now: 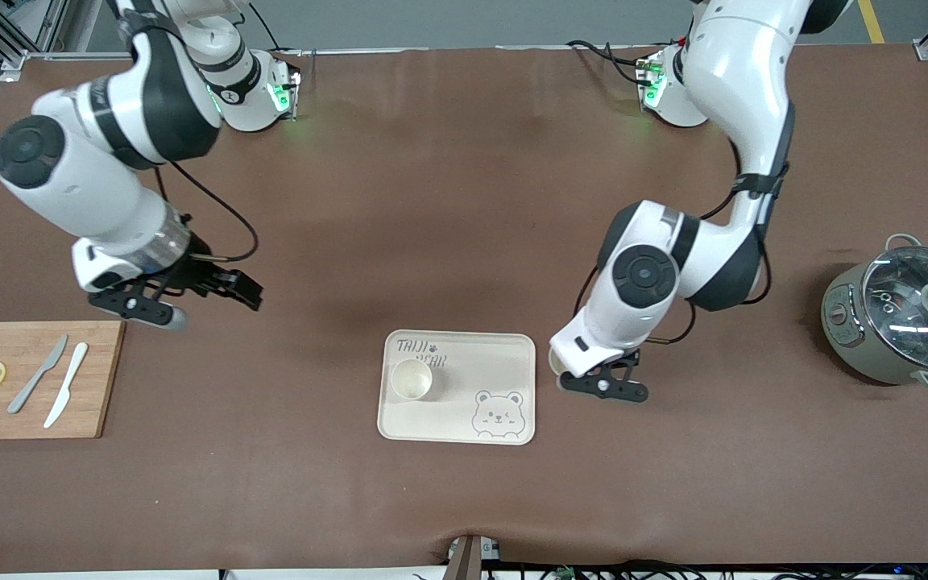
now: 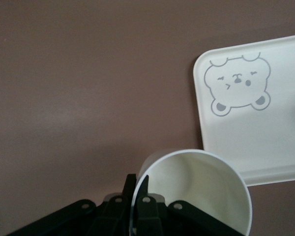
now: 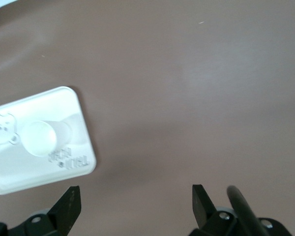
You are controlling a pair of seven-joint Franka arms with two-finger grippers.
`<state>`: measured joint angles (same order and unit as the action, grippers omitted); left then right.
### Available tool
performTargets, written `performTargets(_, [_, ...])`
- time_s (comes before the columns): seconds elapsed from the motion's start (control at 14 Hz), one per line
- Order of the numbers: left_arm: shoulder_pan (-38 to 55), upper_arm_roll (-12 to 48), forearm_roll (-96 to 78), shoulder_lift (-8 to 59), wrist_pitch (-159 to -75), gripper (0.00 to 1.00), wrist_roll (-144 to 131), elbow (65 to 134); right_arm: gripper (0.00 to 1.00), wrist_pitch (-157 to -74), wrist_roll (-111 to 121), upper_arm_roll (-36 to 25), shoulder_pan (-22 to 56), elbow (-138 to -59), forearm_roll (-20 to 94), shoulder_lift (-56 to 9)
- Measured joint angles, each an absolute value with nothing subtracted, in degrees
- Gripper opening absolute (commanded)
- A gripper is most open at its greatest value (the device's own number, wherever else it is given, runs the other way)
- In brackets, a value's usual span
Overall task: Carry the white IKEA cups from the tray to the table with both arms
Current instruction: 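Lift the cup with the left gripper while the right gripper reaches the tray, then carry the cup toward the pot while the right gripper lowers onto the cup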
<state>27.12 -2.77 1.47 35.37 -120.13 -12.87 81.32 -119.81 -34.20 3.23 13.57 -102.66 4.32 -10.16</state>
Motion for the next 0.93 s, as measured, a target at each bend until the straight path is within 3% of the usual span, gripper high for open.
performTargets(0.29, [19.88,-1.6,1.47,26.16,-133.01,0.0,-4.12,99.56,1.0,-127.29,-46.79,3.17,20.81,-100.94,3.56,-17.92])
performTargets(0.43, [13.53,2.79,1.47,23.25,-137.48,0.0,-0.57,105.86,1.0,-127.54,-52.62,3.14,22.85,-98.16,0.24,-21.39])
performTargets(0.93, [-23.1,32.91,1.47,16.57,-145.99,0.0,9.58,122.02,1.0,-127.9,-63.23,2.98,26.98,-87.87,-3.89,-32.86])
